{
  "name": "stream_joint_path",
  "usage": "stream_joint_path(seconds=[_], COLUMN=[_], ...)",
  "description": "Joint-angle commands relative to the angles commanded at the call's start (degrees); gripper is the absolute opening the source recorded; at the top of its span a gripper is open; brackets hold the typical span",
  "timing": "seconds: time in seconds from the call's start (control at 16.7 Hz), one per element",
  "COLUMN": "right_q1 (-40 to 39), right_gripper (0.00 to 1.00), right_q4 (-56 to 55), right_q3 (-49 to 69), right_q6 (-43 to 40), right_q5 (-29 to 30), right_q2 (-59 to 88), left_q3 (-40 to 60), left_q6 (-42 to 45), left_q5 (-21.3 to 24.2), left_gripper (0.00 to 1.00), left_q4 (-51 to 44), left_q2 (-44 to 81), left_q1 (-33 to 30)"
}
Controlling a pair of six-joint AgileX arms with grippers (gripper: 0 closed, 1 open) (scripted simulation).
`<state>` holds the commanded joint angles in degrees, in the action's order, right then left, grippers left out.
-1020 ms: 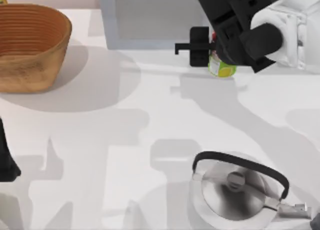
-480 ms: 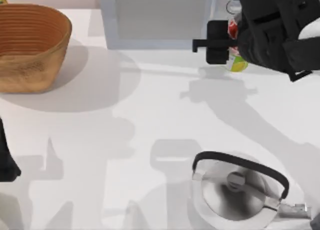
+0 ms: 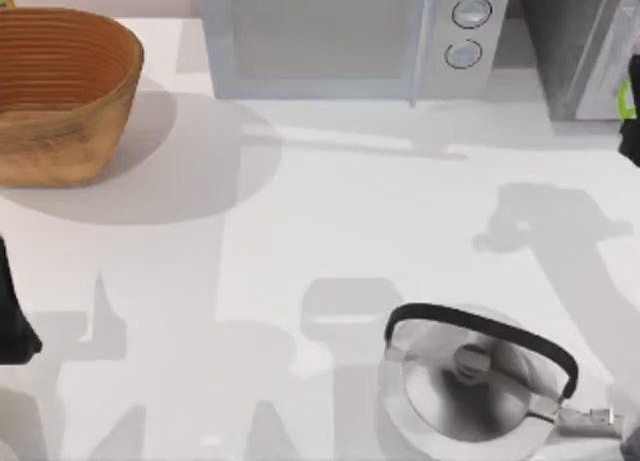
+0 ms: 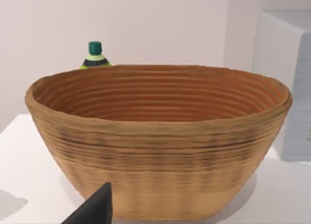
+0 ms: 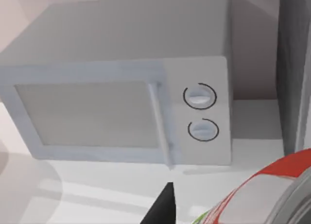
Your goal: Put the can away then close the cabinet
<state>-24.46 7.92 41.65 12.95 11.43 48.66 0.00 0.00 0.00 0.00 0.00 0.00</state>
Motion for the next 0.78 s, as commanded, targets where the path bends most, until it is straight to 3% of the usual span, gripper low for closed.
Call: stream_joint_path(seconds=[0.42, 0.78], right_q1=[16.85, 24.46], right_gripper=[0.0, 0.0], right_q4=[-7.32, -7.92], right_q3=[-30.78, -41.66], right_q6=[-9.47, -12.95], right_q5=[-8.32, -11.43], right_q2=[-37.92, -48.65], left_q3=[0.0, 0.0], left_q6=[0.0, 0.0], left_q5=[0.0, 0.0], left_gripper=[1.0, 1.0], left_q4=[0.0, 0.0], left_q2=[0.0, 0.0], left_q1=[0.0, 0.0])
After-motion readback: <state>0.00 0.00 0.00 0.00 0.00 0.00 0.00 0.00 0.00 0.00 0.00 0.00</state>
